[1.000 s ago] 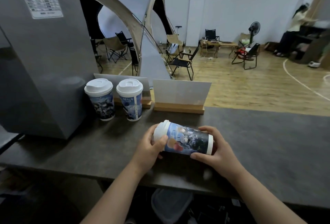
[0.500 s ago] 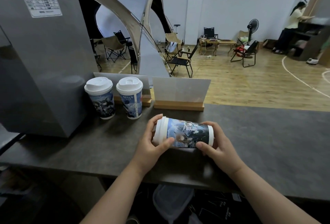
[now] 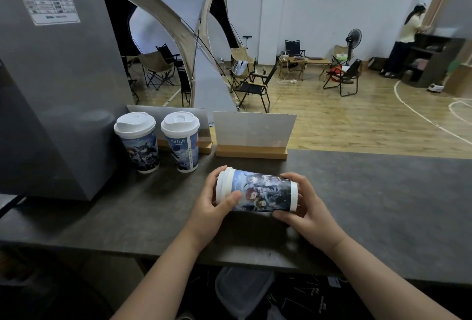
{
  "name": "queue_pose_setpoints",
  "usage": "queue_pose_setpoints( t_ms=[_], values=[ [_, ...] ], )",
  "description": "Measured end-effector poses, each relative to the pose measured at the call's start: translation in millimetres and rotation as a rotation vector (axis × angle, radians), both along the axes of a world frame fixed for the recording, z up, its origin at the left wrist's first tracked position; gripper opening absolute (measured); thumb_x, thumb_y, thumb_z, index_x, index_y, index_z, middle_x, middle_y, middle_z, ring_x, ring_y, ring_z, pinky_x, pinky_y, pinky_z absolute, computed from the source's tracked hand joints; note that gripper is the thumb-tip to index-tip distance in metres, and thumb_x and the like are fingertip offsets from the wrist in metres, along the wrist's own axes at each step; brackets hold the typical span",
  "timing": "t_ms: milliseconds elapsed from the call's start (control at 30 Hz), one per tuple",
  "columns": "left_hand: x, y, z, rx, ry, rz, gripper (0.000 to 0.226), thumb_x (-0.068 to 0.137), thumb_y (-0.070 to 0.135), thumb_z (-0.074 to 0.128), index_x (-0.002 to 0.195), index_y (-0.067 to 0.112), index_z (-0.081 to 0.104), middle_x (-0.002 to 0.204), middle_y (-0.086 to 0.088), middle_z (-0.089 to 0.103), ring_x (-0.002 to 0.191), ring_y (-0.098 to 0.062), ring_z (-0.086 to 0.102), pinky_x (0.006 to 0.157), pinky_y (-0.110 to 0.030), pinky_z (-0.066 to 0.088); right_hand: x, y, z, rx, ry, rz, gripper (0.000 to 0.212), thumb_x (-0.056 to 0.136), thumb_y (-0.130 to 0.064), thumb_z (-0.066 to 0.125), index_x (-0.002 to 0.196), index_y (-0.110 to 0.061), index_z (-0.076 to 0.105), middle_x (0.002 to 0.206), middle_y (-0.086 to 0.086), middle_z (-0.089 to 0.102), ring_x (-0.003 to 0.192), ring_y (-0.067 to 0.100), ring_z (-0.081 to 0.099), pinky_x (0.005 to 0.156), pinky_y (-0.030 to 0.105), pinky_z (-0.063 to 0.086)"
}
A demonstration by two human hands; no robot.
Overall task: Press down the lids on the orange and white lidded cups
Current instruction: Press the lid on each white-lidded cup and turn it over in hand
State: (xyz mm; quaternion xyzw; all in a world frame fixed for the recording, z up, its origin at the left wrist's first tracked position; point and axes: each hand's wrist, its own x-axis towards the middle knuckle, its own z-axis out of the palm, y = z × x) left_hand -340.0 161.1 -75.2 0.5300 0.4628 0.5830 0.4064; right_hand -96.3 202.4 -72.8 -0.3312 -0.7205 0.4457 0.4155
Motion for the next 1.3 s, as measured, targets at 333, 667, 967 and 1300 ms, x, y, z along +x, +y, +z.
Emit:
queue_pose_setpoints(
  t_ms=[333,667,967,1300],
  values=[
    [-2.3,4.0,-4.9,-0.016,-0.032,-0.022,0.073,0.076,0.039,0.080,0.139,0.044,0.046,0.125,0.015,0.064,0.115,-0.020,0.067,0.086,-0.027,0.057,-2.4,-3.4,5.0,0.021,-0.006,-0.030,0.061,0.078,-0.029,0.083,0.131,-0.033,0.051,0.121,-0.017,0.063,0.109,0.015,0.069,0.085,0.024,0.058],
    [-4.7,0.2,-0.5,-0.025,-0.103,-0.088,0.074,0.079,0.032,0.078,0.143,0.041,0.042,0.132,-0.004,0.063,0.118,-0.026,0.066,0.090,-0.035,0.058,-1.6,-2.7,8.9,0.016,0.037,-0.042,0.069,0.065,-0.023,0.091,0.125,-0.019,0.057,0.117,-0.010,0.072,0.107,0.012,0.070,0.088,0.022,0.057],
    [-0.4,-0.8,-1.4,-0.035,0.037,-0.133,0.067,0.088,0.025,0.070,0.145,0.042,0.039,0.132,0.010,0.065,0.122,-0.014,0.062,0.098,-0.026,0.052,-1.5,2.3,8.6,-0.041,0.175,-0.076,0.051,0.074,-0.023,0.088,0.120,-0.022,0.066,0.113,-0.002,0.075,0.099,0.017,0.072,0.077,0.024,0.059],
    [1.4,6.4,-10.4,0.049,0.183,0.077,0.066,0.084,0.017,0.078,0.133,0.054,0.054,0.131,0.014,0.049,0.113,-0.008,0.057,0.081,-0.027,0.057,-30.6,3.0,-3.9,-0.171,0.271,-0.128,0.054,0.079,-0.030,0.076,0.131,-0.016,0.066,0.100,0.004,0.079,0.086,0.021,0.070,0.065,0.026,0.057]
  ],
)
